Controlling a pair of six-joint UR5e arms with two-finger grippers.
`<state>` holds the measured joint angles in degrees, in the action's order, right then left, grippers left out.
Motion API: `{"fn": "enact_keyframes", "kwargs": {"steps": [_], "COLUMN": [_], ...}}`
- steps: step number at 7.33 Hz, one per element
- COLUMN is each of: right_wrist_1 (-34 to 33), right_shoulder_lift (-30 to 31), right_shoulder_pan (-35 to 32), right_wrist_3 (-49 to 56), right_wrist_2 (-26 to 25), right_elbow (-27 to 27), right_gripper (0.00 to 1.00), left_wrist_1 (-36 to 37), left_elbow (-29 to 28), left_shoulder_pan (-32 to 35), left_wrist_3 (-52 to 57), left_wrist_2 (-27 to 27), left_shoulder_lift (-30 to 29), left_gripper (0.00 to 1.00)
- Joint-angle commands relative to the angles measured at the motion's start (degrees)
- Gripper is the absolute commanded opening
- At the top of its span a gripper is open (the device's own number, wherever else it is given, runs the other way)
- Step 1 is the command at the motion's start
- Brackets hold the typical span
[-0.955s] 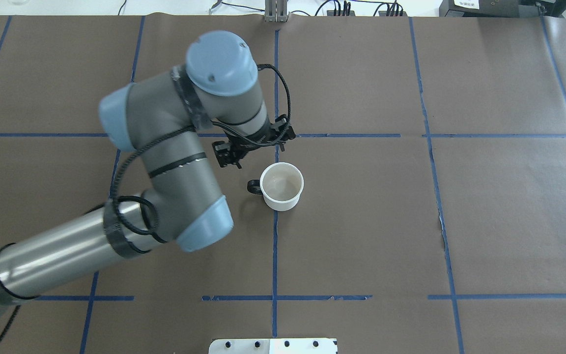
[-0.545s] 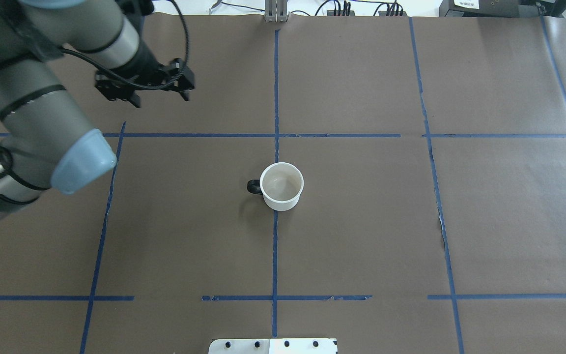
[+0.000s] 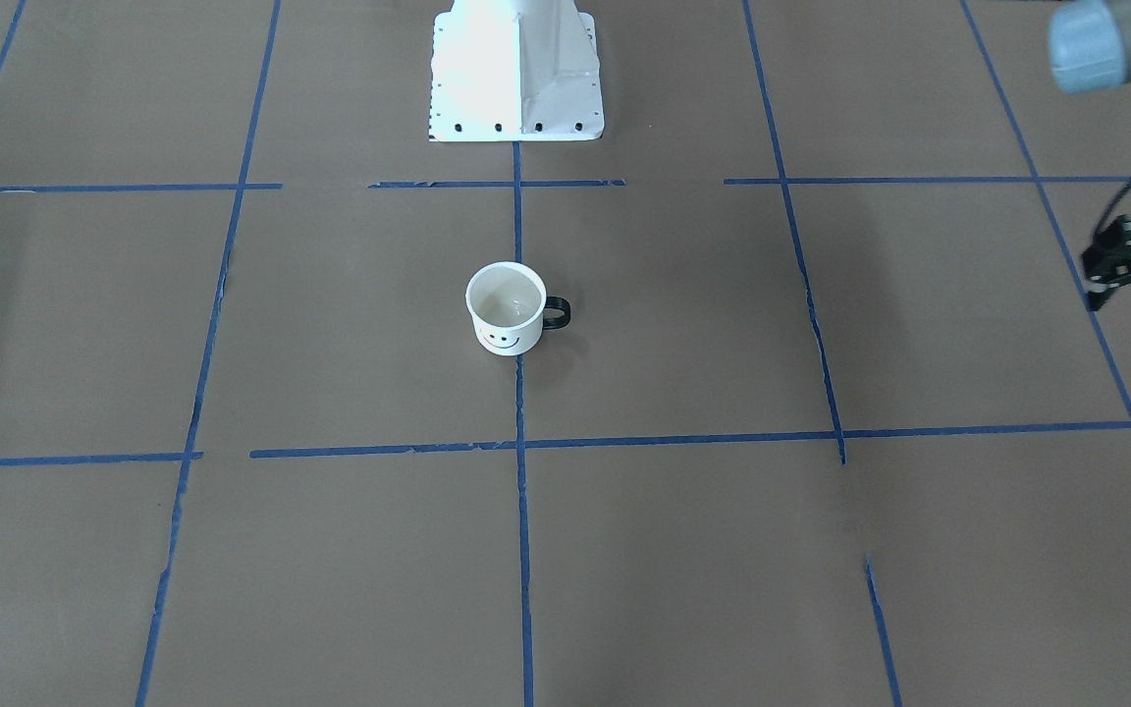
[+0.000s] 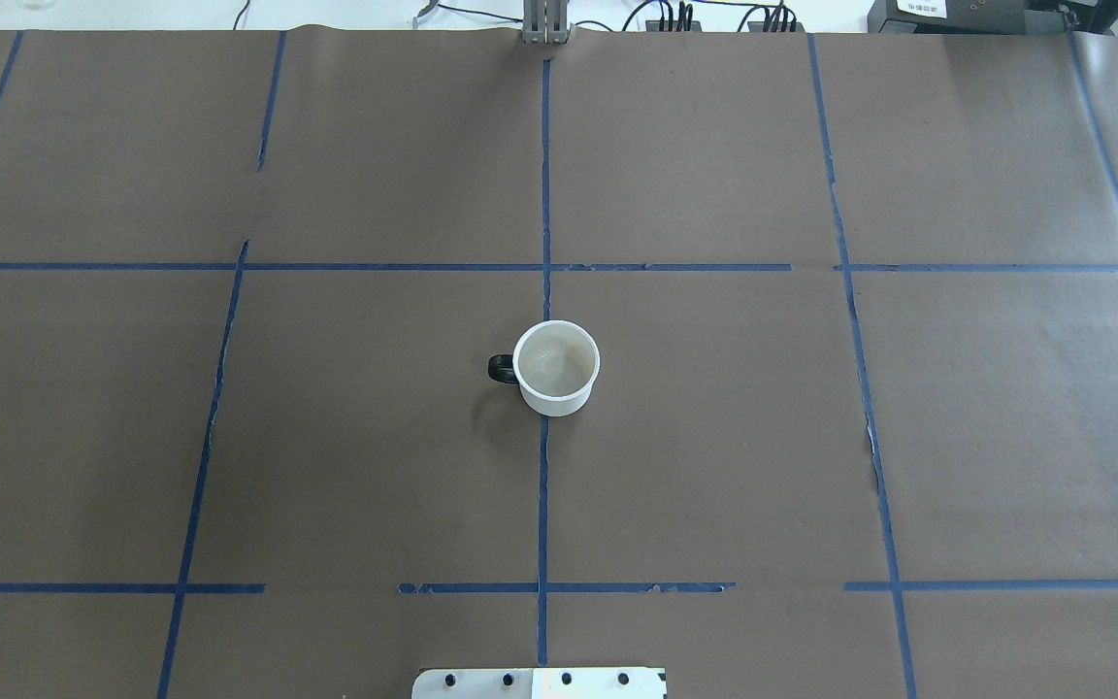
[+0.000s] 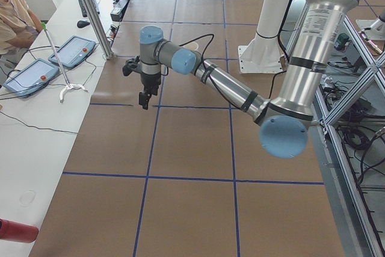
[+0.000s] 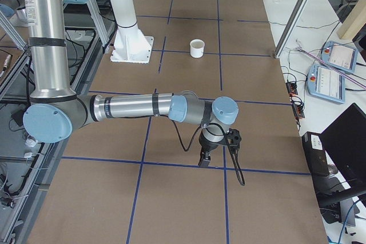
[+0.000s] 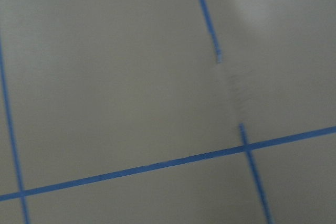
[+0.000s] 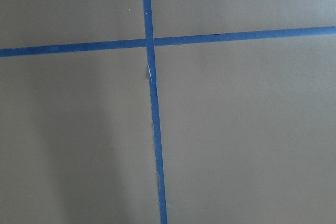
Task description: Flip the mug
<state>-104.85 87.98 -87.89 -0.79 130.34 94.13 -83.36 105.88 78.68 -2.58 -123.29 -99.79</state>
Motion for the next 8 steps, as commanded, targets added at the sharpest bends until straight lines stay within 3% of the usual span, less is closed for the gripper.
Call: {"fn": "enact_keyframes", "kwargs": {"steps": [1,3,8], "right_wrist_1": [0.0,0.0,0.0], "right_shoulder_lift": [0.0,0.0,0.0], "right_shoulder_pan": [0.0,0.0,0.0], "right_wrist_3": [0.0,0.0,0.0], "right_wrist_2": [0.0,0.0,0.0], "right_elbow": [0.0,0.0,0.0], "right_gripper": [1.00,1.00,1.00], "left_wrist_1": [-2.1,-2.2,-2.3], "left_elbow": [-8.9,-9.8,-10.2], "left_shoulder_pan": [11.0,11.4,11.3], "left_wrist_3": [13.5,13.7,13.7], "left_wrist_2": [-4.3,-7.6,-6.9], "left_shoulder_lift": [6.7,8.1,9.1], "left_gripper": [1.00,1.00,1.00]}}
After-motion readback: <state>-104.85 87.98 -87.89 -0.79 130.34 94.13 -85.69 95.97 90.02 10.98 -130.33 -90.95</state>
